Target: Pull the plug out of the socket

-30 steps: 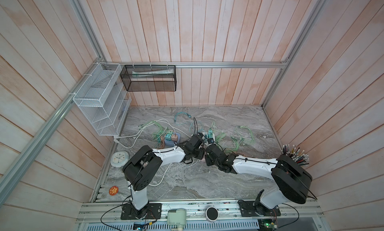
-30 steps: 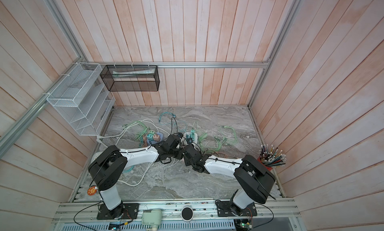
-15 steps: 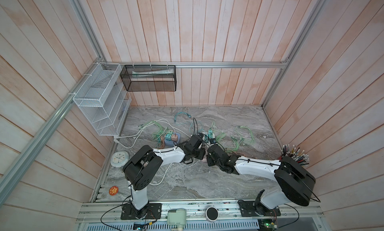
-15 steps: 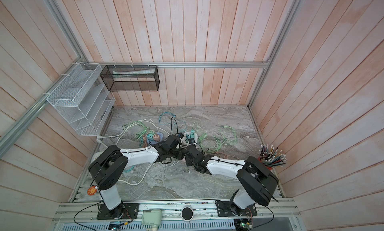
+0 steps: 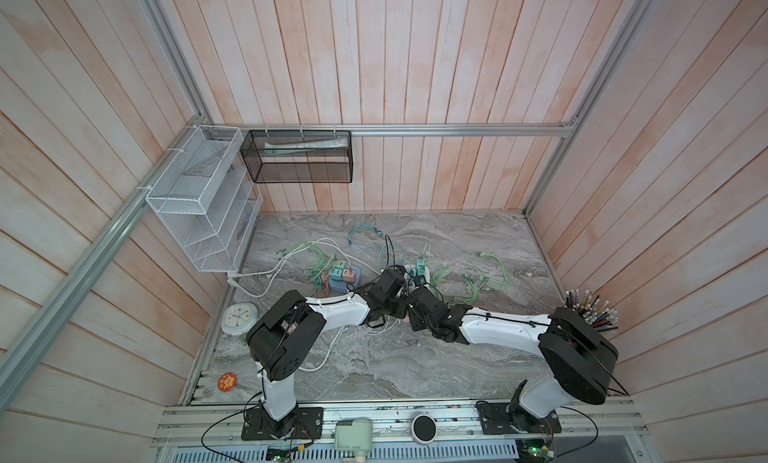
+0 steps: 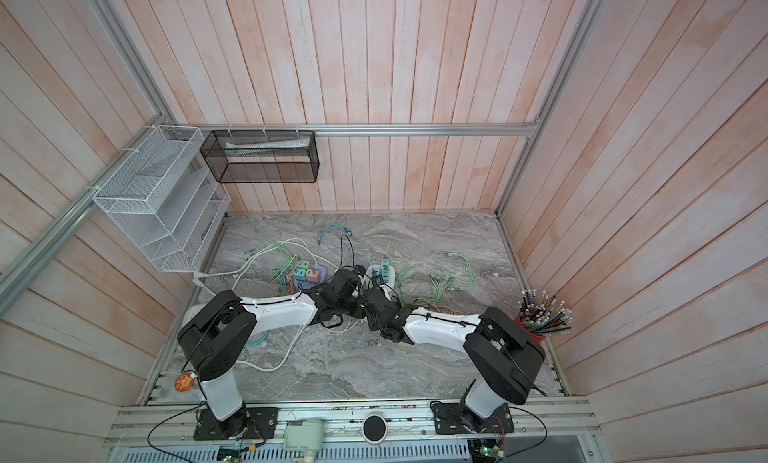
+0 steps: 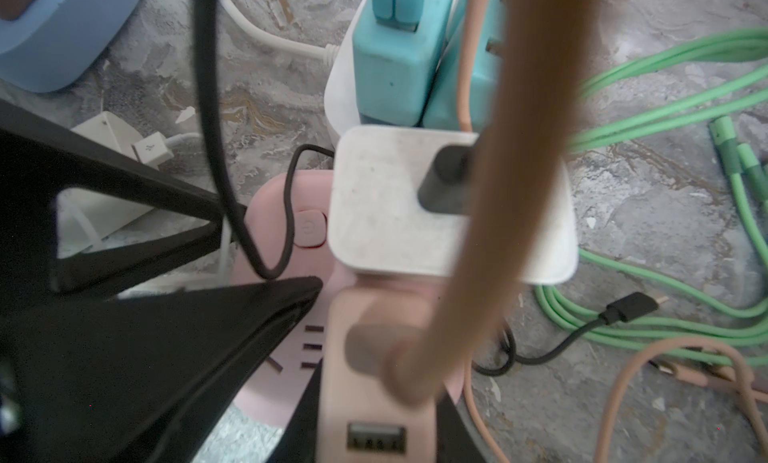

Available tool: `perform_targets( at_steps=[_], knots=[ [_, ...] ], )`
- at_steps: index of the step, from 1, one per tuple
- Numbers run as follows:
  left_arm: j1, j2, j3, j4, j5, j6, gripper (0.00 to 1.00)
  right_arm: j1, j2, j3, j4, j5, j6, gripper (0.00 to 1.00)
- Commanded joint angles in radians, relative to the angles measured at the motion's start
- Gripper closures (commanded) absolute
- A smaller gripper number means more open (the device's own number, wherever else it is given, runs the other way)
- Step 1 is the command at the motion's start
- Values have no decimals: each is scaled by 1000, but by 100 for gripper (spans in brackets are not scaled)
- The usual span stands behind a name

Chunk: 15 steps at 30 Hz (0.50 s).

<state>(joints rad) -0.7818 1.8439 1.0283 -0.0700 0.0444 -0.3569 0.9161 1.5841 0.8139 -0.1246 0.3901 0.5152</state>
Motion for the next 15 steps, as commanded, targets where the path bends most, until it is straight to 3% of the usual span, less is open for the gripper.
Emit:
perform_targets(
  at_steps=[1, 6, 15],
  knots=[
    [-17, 105, -53, -194, 17, 18, 50, 32, 18, 63, 90, -16, 9, 100],
    [-16, 105, -57, -186, 23, 14, 50, 43, 38, 77, 97, -22, 23, 100],
    [-16, 101, -65, -196, 5, 17, 50, 0, -76, 17, 127, -51, 34, 100]
  ],
)
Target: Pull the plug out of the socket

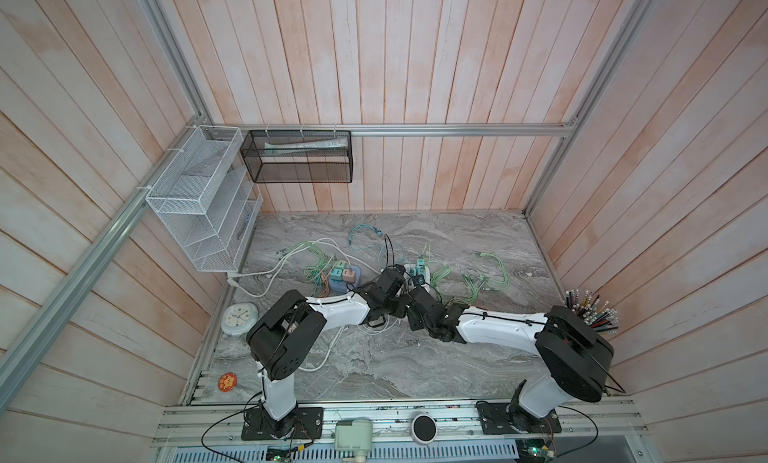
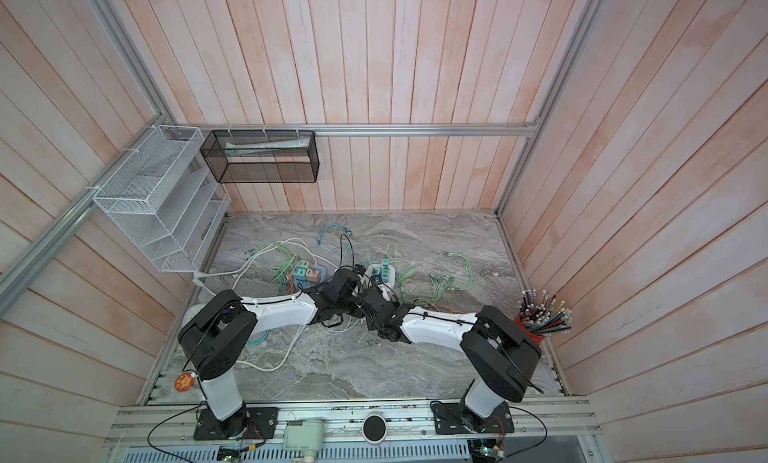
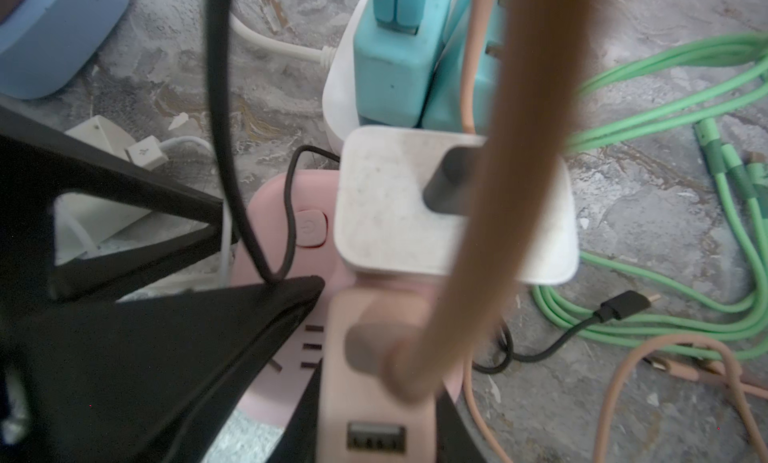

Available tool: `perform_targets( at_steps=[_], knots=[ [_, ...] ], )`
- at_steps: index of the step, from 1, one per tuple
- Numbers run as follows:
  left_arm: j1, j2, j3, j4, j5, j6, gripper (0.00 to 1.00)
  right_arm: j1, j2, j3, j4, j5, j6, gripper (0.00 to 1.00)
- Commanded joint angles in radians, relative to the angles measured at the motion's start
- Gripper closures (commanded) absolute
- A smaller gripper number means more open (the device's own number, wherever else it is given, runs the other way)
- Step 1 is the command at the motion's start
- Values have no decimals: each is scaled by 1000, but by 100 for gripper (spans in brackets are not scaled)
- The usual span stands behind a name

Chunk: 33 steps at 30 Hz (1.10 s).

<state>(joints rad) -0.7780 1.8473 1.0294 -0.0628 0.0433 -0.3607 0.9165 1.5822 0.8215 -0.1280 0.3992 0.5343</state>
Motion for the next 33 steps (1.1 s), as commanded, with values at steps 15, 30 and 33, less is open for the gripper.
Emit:
perform_targets(
  at_steps=[15, 30, 33],
  knots=[
    [-18, 80, -79, -209, -11, 20, 50, -7, -76, -26, 125, -91, 11, 100],
    [-17, 29, -104, -219, -43, 22, 50, -98, -319, -329, 280, -124, 62, 100],
    [-17, 23, -112, -216, -43, 22, 50, -117, -373, -372, 297, -141, 65, 100]
  ],
)
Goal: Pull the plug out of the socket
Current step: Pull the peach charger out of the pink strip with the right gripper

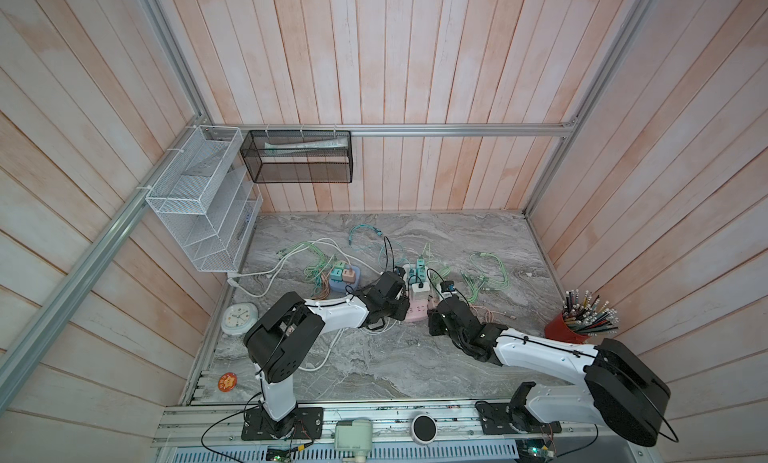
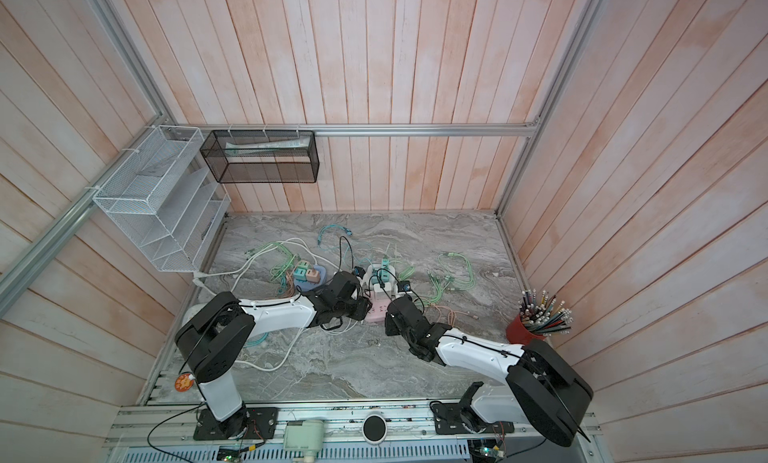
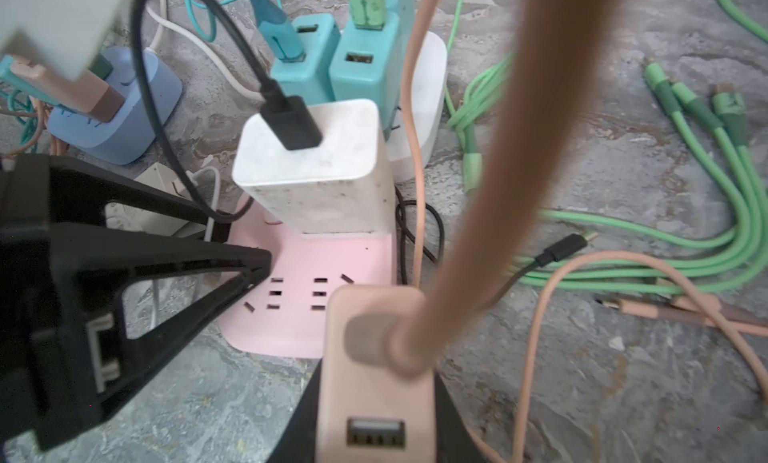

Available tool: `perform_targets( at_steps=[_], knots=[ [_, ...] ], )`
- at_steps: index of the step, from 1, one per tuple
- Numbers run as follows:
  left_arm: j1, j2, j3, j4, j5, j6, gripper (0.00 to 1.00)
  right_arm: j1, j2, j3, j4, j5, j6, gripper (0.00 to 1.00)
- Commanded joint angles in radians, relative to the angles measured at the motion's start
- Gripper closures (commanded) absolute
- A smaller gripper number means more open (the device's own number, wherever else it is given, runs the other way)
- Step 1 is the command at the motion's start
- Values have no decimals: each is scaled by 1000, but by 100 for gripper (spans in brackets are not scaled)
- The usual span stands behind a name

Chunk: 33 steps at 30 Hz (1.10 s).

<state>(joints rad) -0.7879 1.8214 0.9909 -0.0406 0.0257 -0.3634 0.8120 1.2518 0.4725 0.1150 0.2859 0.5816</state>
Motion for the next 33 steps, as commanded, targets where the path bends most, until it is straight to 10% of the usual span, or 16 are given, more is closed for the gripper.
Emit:
perform_targets(
  at_steps=[1, 21, 33],
  knots=[
    [-7, 48, -76, -236, -26, 25, 50, -18, -59, -39, 53, -28, 24, 100],
    [-12, 22, -81, -226, -50, 19, 50, -235, -213, -219, 75, -273, 85, 90],
    [-17, -15, -81, -222, -74, 21, 50, -309, -313, -233, -83, -222, 153, 33]
  ],
)
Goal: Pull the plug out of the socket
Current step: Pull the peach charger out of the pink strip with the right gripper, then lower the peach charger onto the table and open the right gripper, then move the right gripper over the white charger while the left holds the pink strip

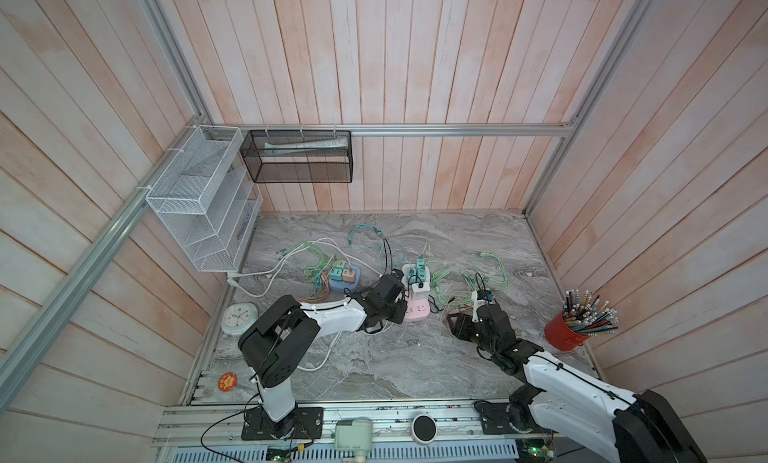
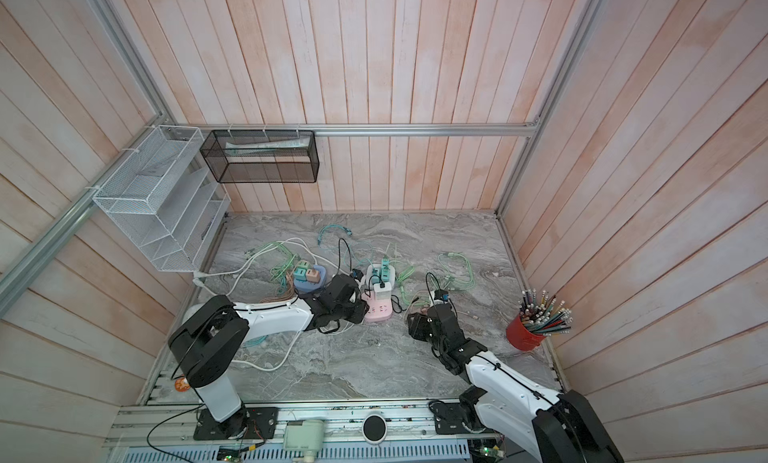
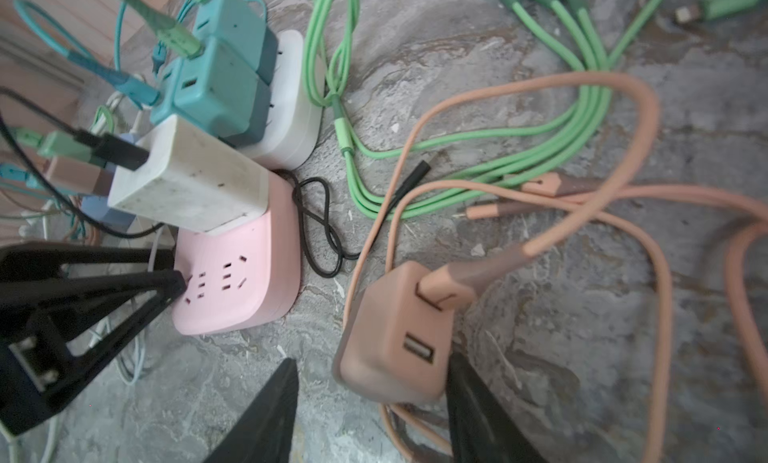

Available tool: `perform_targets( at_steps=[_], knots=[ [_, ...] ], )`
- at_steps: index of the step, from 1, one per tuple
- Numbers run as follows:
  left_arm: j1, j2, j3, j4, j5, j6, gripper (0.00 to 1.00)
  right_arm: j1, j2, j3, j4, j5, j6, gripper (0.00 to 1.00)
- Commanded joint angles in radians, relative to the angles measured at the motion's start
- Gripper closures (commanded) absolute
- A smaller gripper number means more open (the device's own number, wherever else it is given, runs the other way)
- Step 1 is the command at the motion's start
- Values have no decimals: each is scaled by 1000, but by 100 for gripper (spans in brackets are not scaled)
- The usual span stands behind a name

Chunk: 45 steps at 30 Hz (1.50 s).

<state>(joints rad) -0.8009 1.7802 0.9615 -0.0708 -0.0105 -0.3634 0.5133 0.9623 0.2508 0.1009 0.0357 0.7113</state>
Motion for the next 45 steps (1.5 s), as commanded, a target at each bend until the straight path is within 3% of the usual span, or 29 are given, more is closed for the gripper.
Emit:
perform_targets(
  at_steps=[1, 12, 17, 26, 37, 45],
  knots=[
    [-5, 25, -52, -192, -39, 20, 50, -12, -37, -7, -89, 47, 27, 29],
    [-16, -20, -66, -168, -45, -4, 49, -12, -201, 36, -230, 165, -23, 27],
    [-16, -18, -70, -155, -36, -14, 49, 20, -210, 30, -109, 134, -100, 27],
    [-19, -32, -93, -141, -14, -26, 49, 283, -1, 84, 85, 312, -200, 26],
    [-29, -73, -121, -131, 6, -36, 49, 351, 274, 197, 265, 296, -310, 20],
    [-30, -94, -127, -128, 12, -31, 49, 352, 401, 277, 268, 271, -340, 19]
  ],
)
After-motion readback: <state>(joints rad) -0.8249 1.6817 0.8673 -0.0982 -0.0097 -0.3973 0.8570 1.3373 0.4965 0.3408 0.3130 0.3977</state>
